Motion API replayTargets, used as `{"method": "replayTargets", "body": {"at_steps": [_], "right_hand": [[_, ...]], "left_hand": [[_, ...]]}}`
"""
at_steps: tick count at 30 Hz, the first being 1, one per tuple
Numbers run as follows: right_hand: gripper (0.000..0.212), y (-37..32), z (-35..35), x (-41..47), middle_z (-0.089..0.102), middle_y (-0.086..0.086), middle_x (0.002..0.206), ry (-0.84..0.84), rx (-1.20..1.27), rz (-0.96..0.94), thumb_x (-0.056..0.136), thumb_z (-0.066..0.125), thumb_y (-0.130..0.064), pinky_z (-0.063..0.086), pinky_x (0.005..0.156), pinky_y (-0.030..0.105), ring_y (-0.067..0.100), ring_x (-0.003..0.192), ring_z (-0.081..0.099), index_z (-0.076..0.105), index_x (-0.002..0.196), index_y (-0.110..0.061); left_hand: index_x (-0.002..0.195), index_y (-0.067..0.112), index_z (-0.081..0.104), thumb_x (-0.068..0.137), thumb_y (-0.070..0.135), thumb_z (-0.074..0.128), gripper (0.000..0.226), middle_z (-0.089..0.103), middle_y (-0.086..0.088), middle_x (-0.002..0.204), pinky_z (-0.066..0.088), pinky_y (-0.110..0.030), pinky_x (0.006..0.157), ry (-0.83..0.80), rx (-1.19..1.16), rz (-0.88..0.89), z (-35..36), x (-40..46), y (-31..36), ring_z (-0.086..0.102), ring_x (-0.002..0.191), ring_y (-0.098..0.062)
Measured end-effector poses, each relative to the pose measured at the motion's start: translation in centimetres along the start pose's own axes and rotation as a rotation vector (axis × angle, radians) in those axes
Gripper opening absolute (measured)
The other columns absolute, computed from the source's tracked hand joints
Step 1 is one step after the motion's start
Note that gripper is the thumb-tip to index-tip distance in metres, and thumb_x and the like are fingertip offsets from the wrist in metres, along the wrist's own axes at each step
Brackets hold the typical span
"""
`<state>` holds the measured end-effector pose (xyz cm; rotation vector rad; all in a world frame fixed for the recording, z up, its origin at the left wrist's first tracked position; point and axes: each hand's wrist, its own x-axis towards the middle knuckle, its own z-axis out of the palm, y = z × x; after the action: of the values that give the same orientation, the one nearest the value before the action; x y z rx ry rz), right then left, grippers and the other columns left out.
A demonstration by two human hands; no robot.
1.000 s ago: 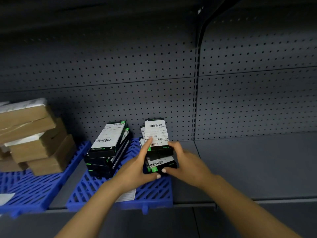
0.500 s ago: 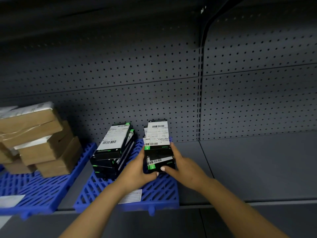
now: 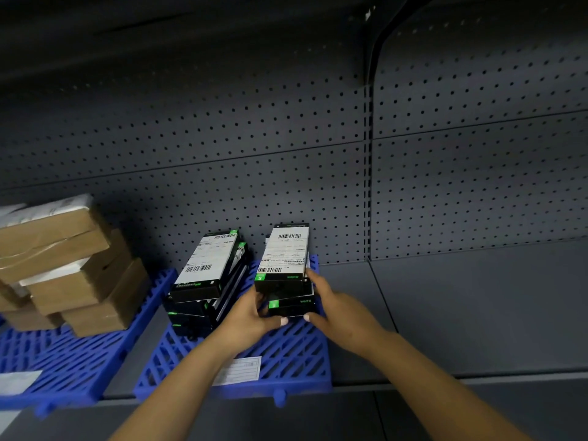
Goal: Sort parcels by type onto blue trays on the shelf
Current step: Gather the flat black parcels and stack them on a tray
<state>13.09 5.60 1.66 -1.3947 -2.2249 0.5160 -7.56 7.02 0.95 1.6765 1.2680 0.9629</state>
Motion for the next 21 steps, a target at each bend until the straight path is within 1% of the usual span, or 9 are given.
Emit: {"method": "replayTargets", "body": {"at_steps": [3,7,9,12,14,15,17,19,21], "right_hand": [[0.081,0.7,0.0,0.3,0.059,0.004,0.127,0.020,-0.005,0.003,0.093,0.055,-0.032,0.052,0.079,0.041,0.022,0.096,0.062,-0.006,0.147,-0.036],[0.076,1.0,0.0,0.6,0.062,0.006,0.122,0.065,0.031,0.021,0.093,0.056,-0.031,0.052,0.078,0.041,0.023,0.098,0.062,0.001,0.147,-0.035],[0.080,1.3,0.0,0.8,0.062,0.005,0.121,0.056,0.039,0.018,0.093,0.056,-0.034,0.053,0.077,0.042,0.022,0.096,0.063,-0.003,0.146,-0.039],[0.089,1.7,0.1,1.1,0.055,0.000,0.133,0.026,0.071,0.013,0.091,0.057,-0.039,0.053,0.080,0.039,0.019,0.102,0.061,-0.013,0.146,-0.041],[0.090,1.9,0.1,1.4,0.049,-0.005,0.140,0.032,0.099,0.023,0.091,0.057,-0.039,0.051,0.082,0.034,0.018,0.106,0.060,-0.014,0.147,-0.036],[0.089,2.0,0.1,1.6,0.045,-0.007,0.143,0.033,0.118,0.029,0.091,0.058,-0.038,0.050,0.084,0.030,0.017,0.109,0.058,-0.011,0.148,-0.033],[0.082,2.3,0.1,2.0,0.042,-0.007,0.145,0.016,0.155,0.043,0.091,0.059,-0.037,0.045,0.088,0.023,0.014,0.117,0.054,0.003,0.150,-0.028],[0.074,2.4,0.0,2.2,0.047,-0.003,0.142,-0.008,0.153,0.049,0.091,0.059,-0.040,0.044,0.093,0.025,0.013,0.120,0.052,0.016,0.149,-0.027],[0.072,2.4,0.0,2.3,0.053,-0.001,0.137,-0.028,0.135,0.053,0.091,0.058,-0.041,0.047,0.091,0.029,0.015,0.113,0.056,0.018,0.149,-0.027]], "left_hand": [[0.119,0.017,0.052,0.075,-0.012,0.071,0.056,0.063,-0.003,0.119,0.045,-0.029,0.100,0.032,0.006,-0.011,0.1,0.7,-0.1,0.057,0.117,-0.015],[0.121,0.016,0.053,0.078,-0.001,0.073,0.051,0.064,-0.001,0.117,0.043,-0.038,0.103,0.031,0.045,-0.011,0.4,1.3,-0.4,0.057,0.114,-0.013],[0.123,0.016,0.051,0.077,0.000,0.075,0.055,0.063,0.000,0.119,0.044,-0.034,0.103,0.042,0.024,-0.021,0.5,1.3,-0.4,0.057,0.114,-0.010],[0.127,0.020,0.048,0.074,0.004,0.078,0.063,0.061,0.006,0.123,0.044,-0.022,0.098,0.047,-0.007,-0.014,0.5,1.2,-0.4,0.055,0.115,-0.005],[0.130,0.020,0.046,0.076,0.003,0.077,0.065,0.060,0.006,0.125,0.044,-0.023,0.100,0.041,-0.010,-0.007,0.4,1.4,-0.4,0.054,0.116,-0.005],[0.132,0.019,0.044,0.077,0.001,0.075,0.066,0.059,0.006,0.126,0.043,-0.023,0.101,0.038,-0.008,-0.002,0.3,1.5,-0.4,0.054,0.117,-0.004],[0.136,0.014,0.040,0.077,-0.004,0.073,0.070,0.058,0.004,0.127,0.042,-0.020,0.100,0.042,-0.011,0.002,0.1,1.7,-0.4,0.055,0.116,-0.003],[0.137,0.010,0.040,0.077,-0.006,0.073,0.071,0.060,0.003,0.125,0.041,-0.020,0.101,0.045,-0.011,0.001,-0.1,1.9,-0.6,0.055,0.117,-0.004],[0.136,0.009,0.041,0.077,-0.006,0.072,0.068,0.060,0.003,0.124,0.042,-0.017,0.098,0.037,0.001,-0.001,-0.3,1.9,-0.6,0.055,0.117,-0.004]]}}
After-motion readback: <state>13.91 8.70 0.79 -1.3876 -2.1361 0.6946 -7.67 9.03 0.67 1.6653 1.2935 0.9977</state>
